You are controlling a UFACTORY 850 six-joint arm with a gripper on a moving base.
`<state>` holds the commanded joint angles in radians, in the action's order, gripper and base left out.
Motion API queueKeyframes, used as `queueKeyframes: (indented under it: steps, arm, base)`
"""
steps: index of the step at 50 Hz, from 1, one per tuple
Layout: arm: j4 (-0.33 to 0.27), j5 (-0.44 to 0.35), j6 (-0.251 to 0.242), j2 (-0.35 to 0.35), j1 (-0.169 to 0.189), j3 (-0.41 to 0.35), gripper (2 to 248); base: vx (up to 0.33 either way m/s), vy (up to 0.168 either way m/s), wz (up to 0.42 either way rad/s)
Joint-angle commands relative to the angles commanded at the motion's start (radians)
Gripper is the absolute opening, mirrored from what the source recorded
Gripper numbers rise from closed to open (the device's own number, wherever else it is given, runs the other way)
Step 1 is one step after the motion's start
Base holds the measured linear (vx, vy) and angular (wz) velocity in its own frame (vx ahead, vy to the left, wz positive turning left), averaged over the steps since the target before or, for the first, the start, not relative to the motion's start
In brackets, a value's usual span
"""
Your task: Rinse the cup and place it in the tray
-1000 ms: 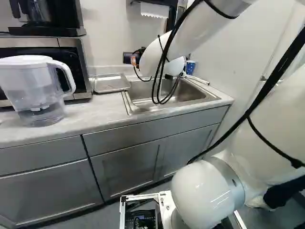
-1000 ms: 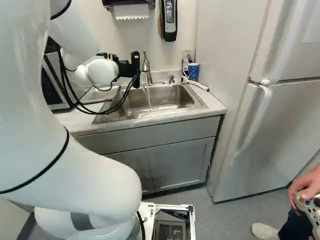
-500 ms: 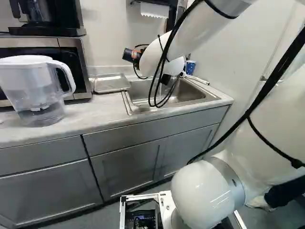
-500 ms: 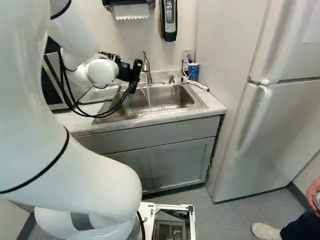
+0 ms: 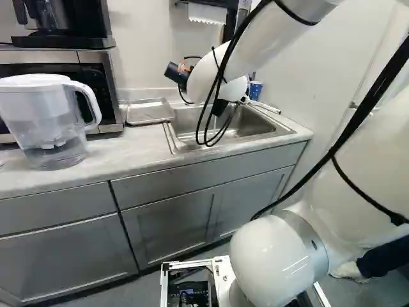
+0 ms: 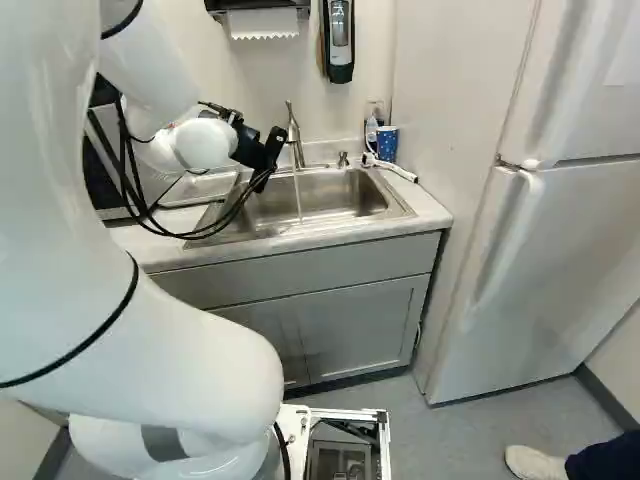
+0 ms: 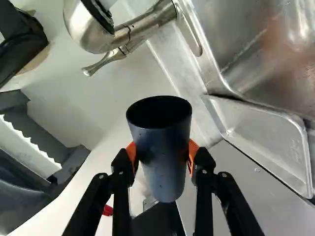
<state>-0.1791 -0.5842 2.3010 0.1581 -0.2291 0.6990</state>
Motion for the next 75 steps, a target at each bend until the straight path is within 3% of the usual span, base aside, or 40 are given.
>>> queueKeyframes:
  steps: [13,19,75]
  arm:
    - [0.0,0.0,0.0,0.0,0.0,0.0,119]
    - [0.0,0.0,-0.032,0.0,0.0,0.0,119]
    - [0.0,0.0,-0.61,0.0,0.0,0.0,119]
  base:
    - [0.0,0.0,0.0]
    - [0.0,0.0,0.0]
    - [0.0,0.0,0.0]
